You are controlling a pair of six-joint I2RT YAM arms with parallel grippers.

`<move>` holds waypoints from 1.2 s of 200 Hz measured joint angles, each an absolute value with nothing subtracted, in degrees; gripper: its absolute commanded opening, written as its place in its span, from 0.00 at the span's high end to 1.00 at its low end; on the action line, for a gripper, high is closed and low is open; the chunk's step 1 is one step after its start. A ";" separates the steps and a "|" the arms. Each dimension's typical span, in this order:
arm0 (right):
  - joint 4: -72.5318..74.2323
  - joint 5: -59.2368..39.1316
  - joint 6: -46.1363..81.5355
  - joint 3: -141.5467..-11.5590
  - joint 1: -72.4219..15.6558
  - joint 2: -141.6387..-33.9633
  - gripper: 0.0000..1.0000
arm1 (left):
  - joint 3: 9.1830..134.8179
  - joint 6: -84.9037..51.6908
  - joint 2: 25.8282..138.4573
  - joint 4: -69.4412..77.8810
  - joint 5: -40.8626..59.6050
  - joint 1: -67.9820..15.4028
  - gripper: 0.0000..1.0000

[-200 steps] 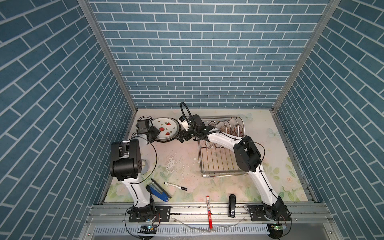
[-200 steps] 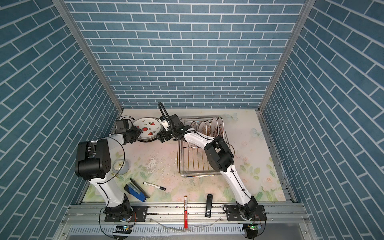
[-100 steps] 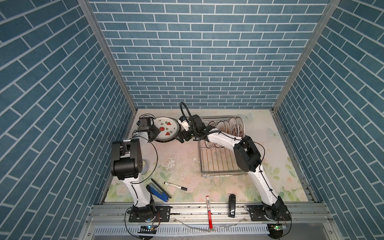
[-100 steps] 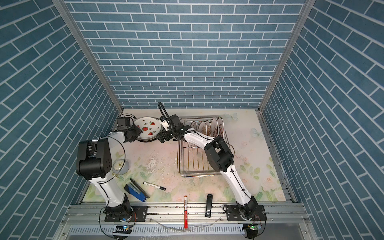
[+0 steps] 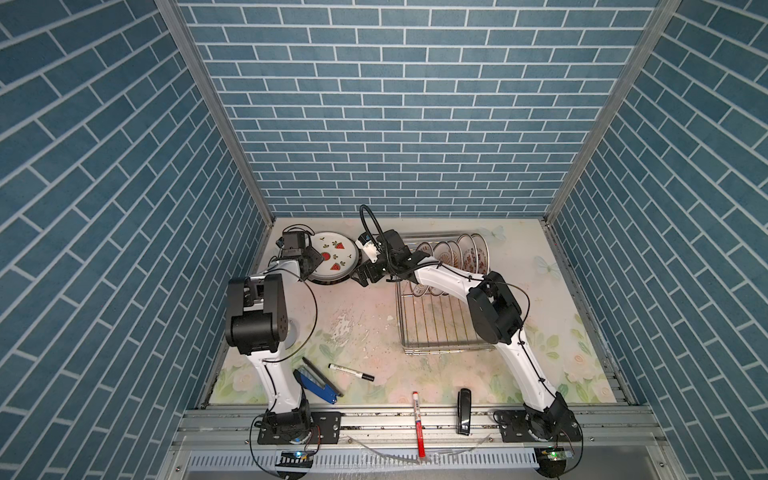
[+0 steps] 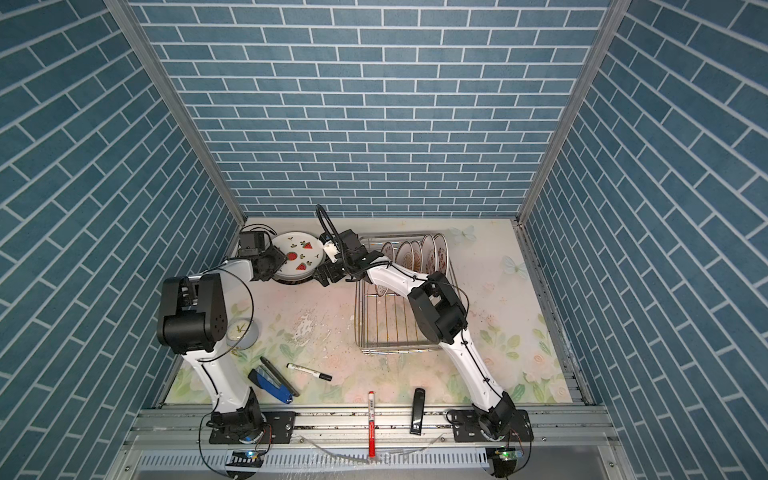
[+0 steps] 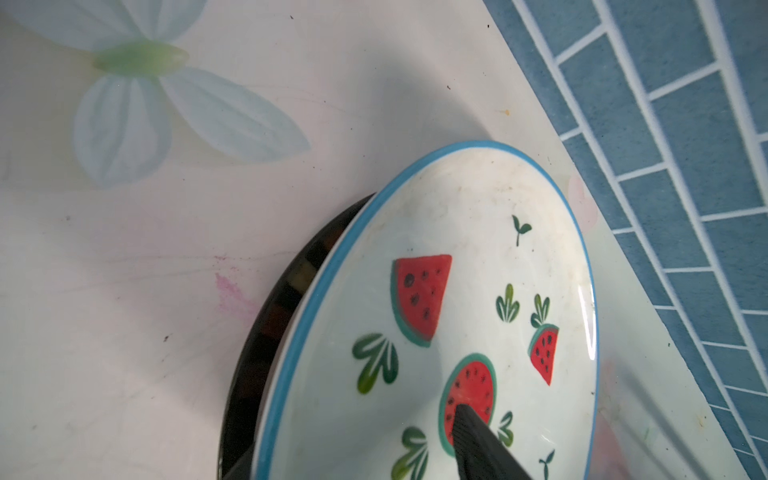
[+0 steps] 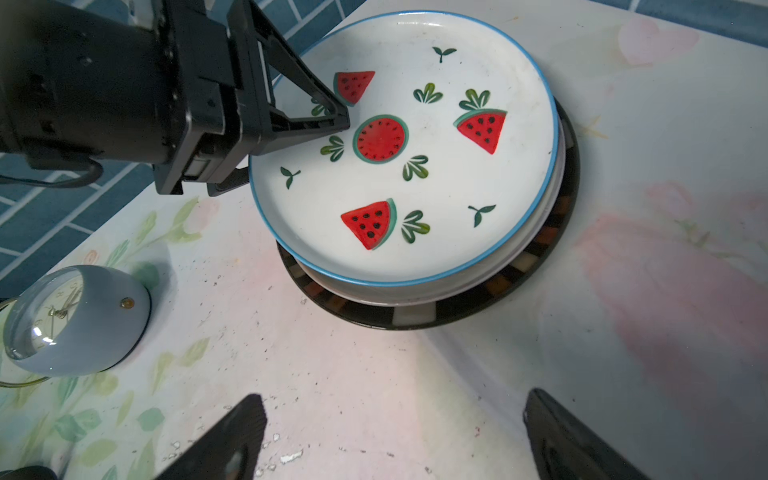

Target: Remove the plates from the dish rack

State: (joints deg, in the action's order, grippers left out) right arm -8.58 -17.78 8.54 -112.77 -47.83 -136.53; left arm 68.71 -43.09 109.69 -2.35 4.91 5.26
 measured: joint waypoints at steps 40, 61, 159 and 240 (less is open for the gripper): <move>-8.60 -17.78 8.51 -112.77 -47.83 -136.53 0.02 | 68.71 -43.00 109.69 -2.33 4.21 4.95 0.35; -8.60 -17.78 8.51 -112.77 -47.83 -136.53 0.02 | 68.71 -42.89 109.69 -2.37 3.70 4.84 0.35; -8.60 -17.76 8.51 -112.77 -47.83 -136.53 0.02 | 68.75 -42.52 109.56 -3.20 2.55 4.51 0.43; -8.62 -17.76 8.51 -112.77 -47.81 -136.53 0.02 | 69.25 -40.86 107.87 -6.46 0.21 4.19 0.33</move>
State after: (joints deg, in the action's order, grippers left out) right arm -8.62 -17.76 8.51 -112.77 -47.81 -136.53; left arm 69.25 -40.86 107.87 -6.46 0.21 4.19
